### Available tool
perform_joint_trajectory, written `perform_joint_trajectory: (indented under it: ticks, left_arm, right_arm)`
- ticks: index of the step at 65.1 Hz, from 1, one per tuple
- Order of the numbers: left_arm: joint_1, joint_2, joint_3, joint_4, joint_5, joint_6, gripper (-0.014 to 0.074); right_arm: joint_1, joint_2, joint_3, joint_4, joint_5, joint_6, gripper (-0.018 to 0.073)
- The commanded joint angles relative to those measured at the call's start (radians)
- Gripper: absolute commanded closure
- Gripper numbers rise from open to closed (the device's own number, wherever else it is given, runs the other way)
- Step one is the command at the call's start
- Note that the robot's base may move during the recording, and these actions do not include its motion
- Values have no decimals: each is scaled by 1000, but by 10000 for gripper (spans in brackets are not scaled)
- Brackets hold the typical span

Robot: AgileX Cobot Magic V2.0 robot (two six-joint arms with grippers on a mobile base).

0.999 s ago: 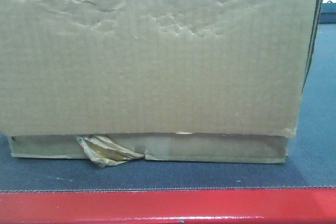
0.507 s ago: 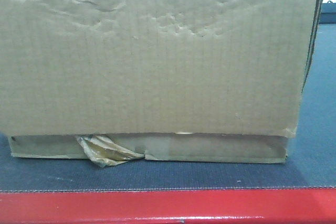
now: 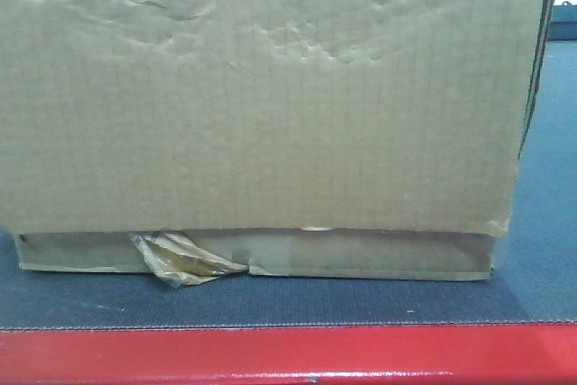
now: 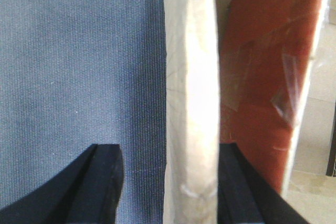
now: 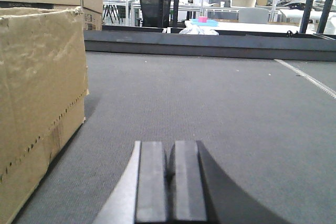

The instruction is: Stack two boxes on right shelf middle

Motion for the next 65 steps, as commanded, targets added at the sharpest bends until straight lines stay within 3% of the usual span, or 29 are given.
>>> perform_joint_trajectory:
  ticks: [1,7,11,23,46,53,65]
  left_arm:
    - [2,-14,1,-12,-2,1,322]
    - [2,-14,1,-13,-2,1,322]
    - [2,-14,1,-13,-2,1,322]
    - [2,-14,1,-14,-2,1,322]
    - [2,-14,1,-25,-2,1,322]
    - [2,-14,1,-25,-2,1,322]
    - [2,-14,1,-25,-2,1,322]
  right_arm:
    - [-4,-3,0,4,-83,-10,722]
    - [-4,-3,0,4,-175,-5,722]
    - [-4,-3,-15,4,-167,19,722]
    - [-4,47,-249,4,130,47,722]
    - [-4,544,-638,4,697,88,722]
    - [-4,653,-697,4,712,88,722]
    - [-4,773,-706,13,616,127,722]
